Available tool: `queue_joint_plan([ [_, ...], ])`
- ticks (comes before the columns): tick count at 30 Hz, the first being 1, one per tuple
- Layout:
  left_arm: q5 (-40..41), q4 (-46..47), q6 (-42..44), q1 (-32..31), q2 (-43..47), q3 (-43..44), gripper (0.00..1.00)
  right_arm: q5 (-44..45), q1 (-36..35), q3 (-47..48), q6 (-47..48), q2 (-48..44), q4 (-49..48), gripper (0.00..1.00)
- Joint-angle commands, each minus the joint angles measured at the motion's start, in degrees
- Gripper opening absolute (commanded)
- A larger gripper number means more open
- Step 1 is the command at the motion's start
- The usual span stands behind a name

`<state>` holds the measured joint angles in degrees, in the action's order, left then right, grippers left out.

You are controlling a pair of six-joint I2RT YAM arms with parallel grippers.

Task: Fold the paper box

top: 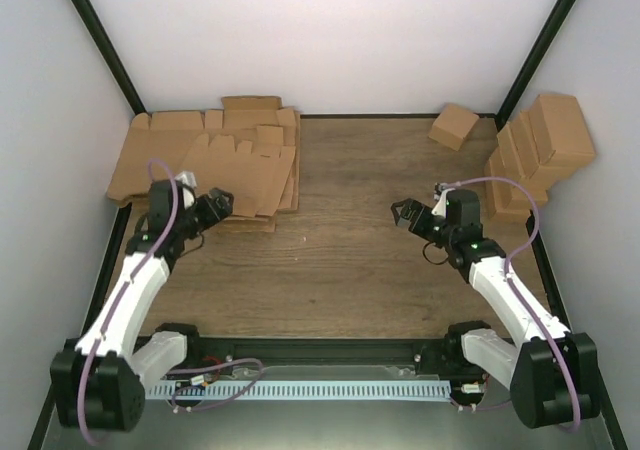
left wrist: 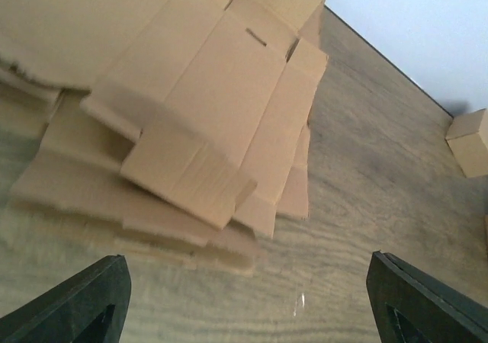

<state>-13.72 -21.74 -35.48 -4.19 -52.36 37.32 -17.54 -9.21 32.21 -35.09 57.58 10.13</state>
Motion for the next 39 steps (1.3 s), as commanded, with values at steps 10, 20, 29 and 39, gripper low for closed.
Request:
queue_joint_plan([
  [10,13.8,-8.2,15.4,-7.8,-25.2,22.1,0.82,-7.4,-0.4,1.9,4.3,3.0,-1.5,1.00],
  [20,30.0,-14.4,23.4,-20.5,-39.0,33.5,0.86,-7.8,-0.4,1.7,7.2,1.2,0.3,1.00],
  [29,32.5,-17.5,27.6,-23.9,-49.1,39.4,0.81,-8.3,-0.3,1.3,7.3,0.3,0.9,1.00],
  [39,33.6,-18.9,27.1,-25.7,-55.8,46.1,0.81,-8.4,-0.4,1.2,7.0,0.2,0.6,1.00],
])
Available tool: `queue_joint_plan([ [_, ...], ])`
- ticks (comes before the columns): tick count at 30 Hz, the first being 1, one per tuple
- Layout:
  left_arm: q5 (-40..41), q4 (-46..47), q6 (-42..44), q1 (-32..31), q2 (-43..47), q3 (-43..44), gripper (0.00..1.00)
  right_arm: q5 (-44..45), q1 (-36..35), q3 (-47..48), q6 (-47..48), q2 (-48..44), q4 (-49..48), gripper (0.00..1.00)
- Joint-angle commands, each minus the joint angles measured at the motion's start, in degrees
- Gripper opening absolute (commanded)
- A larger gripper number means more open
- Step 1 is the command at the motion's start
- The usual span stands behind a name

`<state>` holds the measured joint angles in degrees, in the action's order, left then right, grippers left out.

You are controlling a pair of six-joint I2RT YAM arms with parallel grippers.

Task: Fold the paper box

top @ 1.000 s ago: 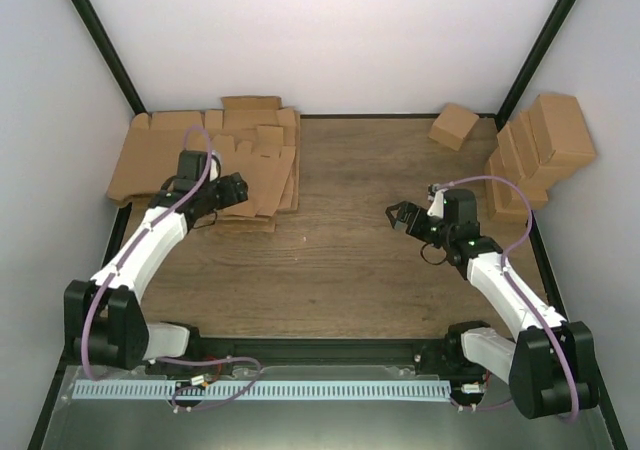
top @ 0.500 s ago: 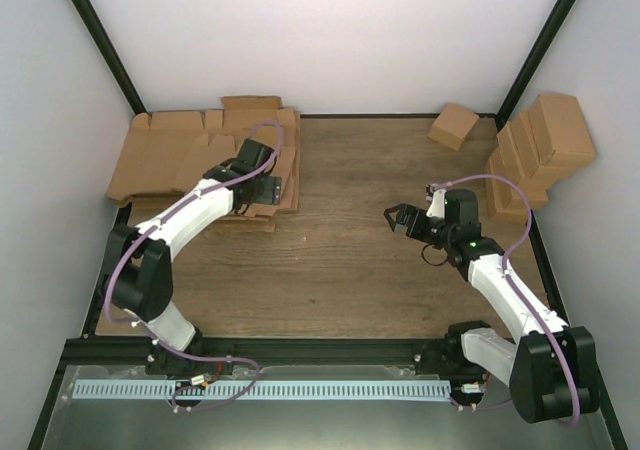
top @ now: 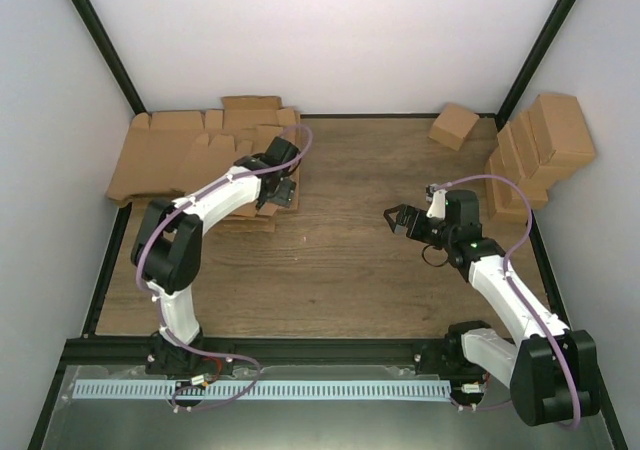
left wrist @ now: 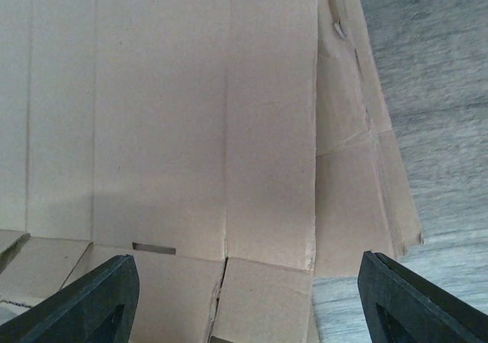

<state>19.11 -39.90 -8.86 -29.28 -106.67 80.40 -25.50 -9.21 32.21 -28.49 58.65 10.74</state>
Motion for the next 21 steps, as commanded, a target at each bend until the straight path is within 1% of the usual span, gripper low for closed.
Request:
queue_joint_plan([
  [1,0.2,-0.4,0.3,-0.7,-2.1,3.4,0.81,-0.5,-0.4,1.2,0.4,-0.9,0.1,1.00],
  [4,-2.3,0.8,0.0,-0.7,-3.7,4.6,0.80,-0.3,-0.4,1.2,0.3,-0.9,0.1,1.00],
  [8,-3.9,0.8,-0.4,-0.7,-6.8,7.2,0.72,-0.4,-0.4,1.3,0.2,-1.0,0.1,1.00],
  [12,-1.5,0.4,-1.2,-0.7,-9.4,9.0,0.64,-0.1,-0.4,1.7,0.4,-1.5,0.6,1.00],
  [18,2.8,0.0,-2.4,-0.7,-12.0,9.1,0.63,0.3,-0.4,1.4,0.2,-2.2,0.8,1.00],
  [21,5.2,-0.2,-3.2,-0.7,-12.7,8.9,0.58,0.2,-0.3,1.4,0.0,-2.1,0.7,1.00],
])
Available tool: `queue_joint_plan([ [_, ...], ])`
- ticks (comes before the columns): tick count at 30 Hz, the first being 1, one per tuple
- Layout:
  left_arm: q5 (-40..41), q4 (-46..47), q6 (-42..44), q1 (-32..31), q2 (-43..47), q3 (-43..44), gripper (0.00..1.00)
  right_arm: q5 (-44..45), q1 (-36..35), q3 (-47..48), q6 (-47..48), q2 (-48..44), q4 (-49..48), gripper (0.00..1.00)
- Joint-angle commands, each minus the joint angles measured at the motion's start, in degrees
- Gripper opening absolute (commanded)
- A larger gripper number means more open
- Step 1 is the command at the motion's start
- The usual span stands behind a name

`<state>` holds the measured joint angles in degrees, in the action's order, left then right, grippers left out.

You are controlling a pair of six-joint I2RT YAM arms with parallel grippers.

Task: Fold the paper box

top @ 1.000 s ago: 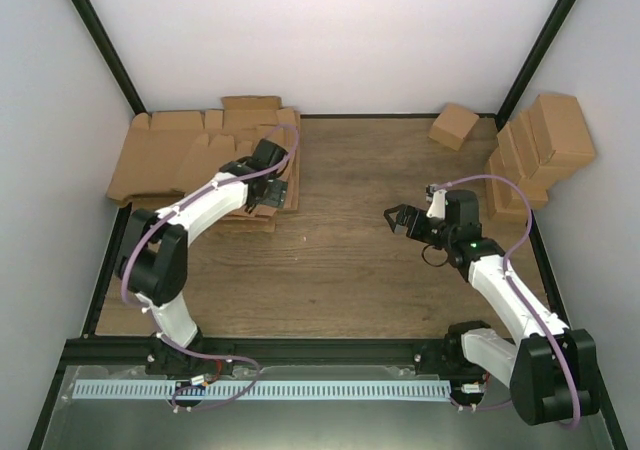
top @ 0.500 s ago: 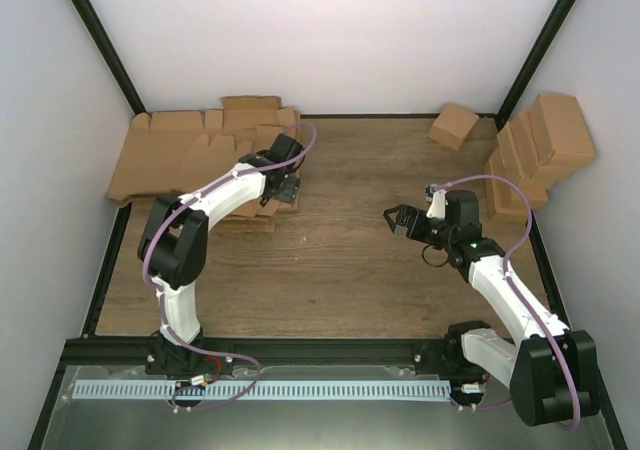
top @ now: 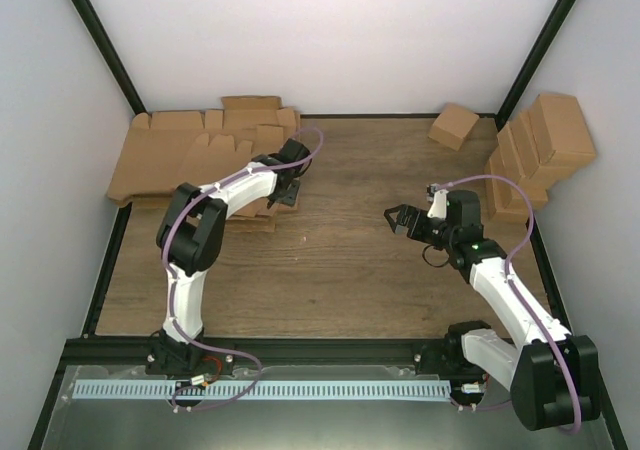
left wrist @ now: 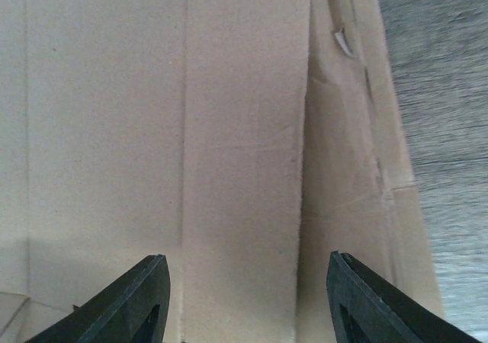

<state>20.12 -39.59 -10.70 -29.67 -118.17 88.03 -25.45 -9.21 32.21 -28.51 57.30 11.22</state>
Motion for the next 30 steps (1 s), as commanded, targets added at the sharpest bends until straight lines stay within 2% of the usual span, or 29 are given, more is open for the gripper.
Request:
queue_joint_plan([
  [1,5.1,-0.5,-1.5,-0.4,-1.2,1.2,0.57,0.2,-0.4,1.4,0.0,-0.7,0.2,1.00],
  [9,11.8,0.7,-1.5,-1.0,-4.0,0.8,0.38,0.3,-0.3,1.2,-0.2,-1.0,0.4,1.00],
  [13,18.1,1.1,-1.9,-3.3,-2.1,0.4,0.22,0.7,-0.4,1.6,-0.2,-1.4,0.8,1.00],
  [17,27.4,-2.3,-1.7,-6.2,1.3,1.6,0.04,0.8,-0.4,1.4,-0.5,-1.9,0.8,1.00],
  [25,35.6,-16.2,-3.9,-9.3,11.3,3.1,0.04,1.1,-0.4,2.0,-0.4,-1.6,0.5,1.00],
  [28,34.5,-23.8,-7.0,-12.7,15.0,5.5,0.04,1.6,-0.4,2.7,-0.1,-1.1,0.4,1.00],
  [30,30.7,-27.8,-9.4,-16.5,17.5,7.0,0.04,1.8,-0.4,3.1,-0.1,-0.6,0.3,1.00],
])
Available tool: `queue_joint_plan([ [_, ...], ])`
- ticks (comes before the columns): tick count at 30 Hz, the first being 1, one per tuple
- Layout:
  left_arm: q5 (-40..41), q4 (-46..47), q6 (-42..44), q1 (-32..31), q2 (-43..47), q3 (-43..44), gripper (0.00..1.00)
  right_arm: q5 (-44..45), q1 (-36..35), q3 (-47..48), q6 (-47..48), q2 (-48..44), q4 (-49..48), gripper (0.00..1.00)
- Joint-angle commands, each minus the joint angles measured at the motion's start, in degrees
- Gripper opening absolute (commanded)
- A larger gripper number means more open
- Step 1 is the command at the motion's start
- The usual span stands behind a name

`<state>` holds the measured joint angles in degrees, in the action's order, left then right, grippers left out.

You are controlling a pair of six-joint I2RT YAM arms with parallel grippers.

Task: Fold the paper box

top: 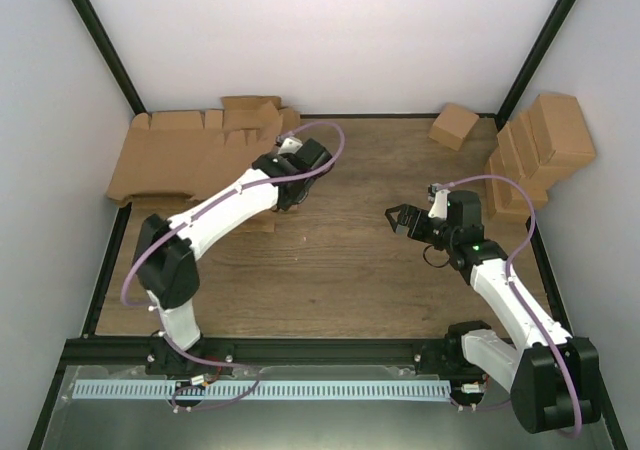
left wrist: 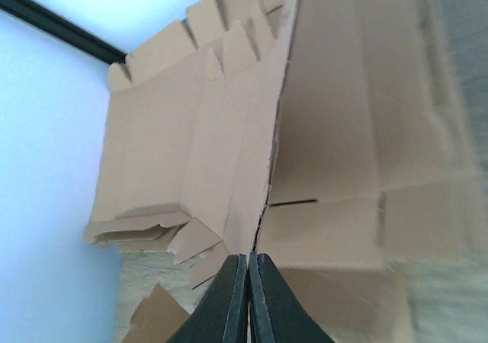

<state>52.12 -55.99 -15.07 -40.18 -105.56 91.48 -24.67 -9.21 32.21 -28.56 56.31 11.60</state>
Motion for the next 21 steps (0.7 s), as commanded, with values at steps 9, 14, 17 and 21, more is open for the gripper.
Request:
queue_joint_plan([
  [9,-42.4,2.0,-17.1,-18.2,13.9,-3.1,0.51,2.5,-0.4,3.1,-1.8,1.2,-0.8,1.00],
  [14,-56.7,21.9,-20.5,-19.4,22.1,-13.5,1.00,3.9,-0.4,3.0,-2.6,0.8,-0.2,1.00],
  [17,-54.2,20.1,-19.7,-15.8,26.6,-15.5,1.00,4.1,-0.4,2.9,-2.1,0.4,-0.3,1.00],
  [21,-57.7,20.0,-18.1,-3.4,34.1,-22.9,1.00,5.5,-0.4,4.2,0.2,0.3,-0.8,1.00],
])
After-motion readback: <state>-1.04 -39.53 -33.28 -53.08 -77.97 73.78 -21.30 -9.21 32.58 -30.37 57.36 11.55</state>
